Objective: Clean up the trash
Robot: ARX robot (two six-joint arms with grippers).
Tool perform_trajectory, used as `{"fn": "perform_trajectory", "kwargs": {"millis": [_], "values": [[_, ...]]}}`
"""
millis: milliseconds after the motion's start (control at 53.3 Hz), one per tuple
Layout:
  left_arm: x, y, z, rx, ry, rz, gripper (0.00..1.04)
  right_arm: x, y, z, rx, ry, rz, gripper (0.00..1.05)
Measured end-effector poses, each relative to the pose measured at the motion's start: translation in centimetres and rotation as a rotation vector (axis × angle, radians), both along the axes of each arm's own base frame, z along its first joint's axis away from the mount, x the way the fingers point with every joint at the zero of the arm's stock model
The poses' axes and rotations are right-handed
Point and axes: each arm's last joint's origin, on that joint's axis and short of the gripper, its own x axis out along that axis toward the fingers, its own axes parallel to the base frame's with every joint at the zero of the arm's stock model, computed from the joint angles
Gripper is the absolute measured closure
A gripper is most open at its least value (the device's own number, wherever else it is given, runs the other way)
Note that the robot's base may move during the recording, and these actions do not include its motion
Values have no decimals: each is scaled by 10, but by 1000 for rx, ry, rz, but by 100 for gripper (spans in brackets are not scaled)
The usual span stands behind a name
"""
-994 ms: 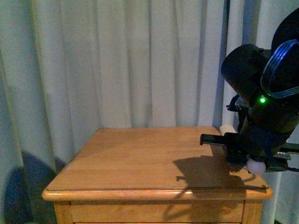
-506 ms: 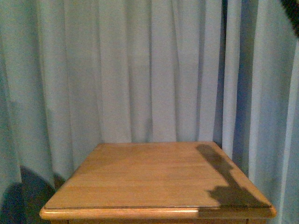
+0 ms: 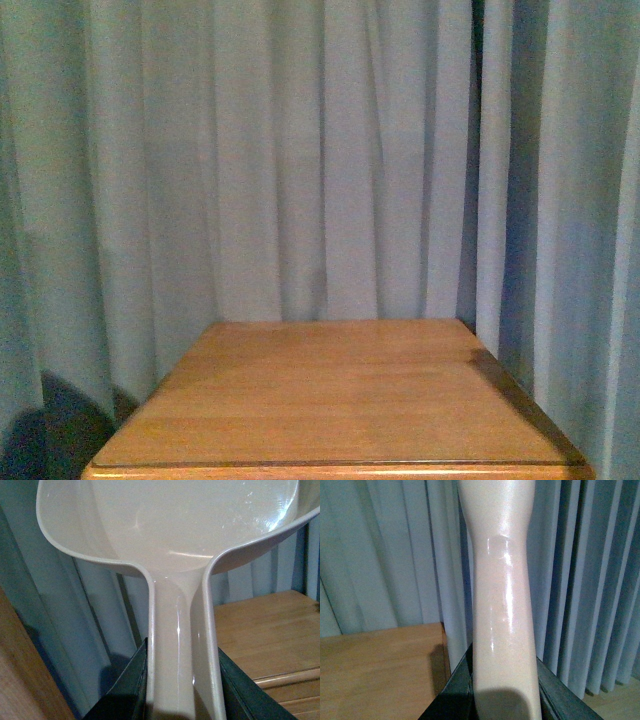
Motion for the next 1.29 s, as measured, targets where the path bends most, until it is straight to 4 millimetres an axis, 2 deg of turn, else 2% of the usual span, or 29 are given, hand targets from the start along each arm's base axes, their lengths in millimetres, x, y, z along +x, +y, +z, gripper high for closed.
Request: {"fn": "perform_trajectory", "kwargs": {"millis": [263, 413, 1294], "values": [[0, 0, 0, 0, 0, 0, 77, -2, 2, -1, 2, -44, -9, 85], [0, 0, 0, 0, 0, 0, 77, -5, 3, -9, -29, -31, -35, 85], [0, 0, -1, 0, 0, 0, 77, -5, 3, -10, -37, -29, -38, 85]]}}
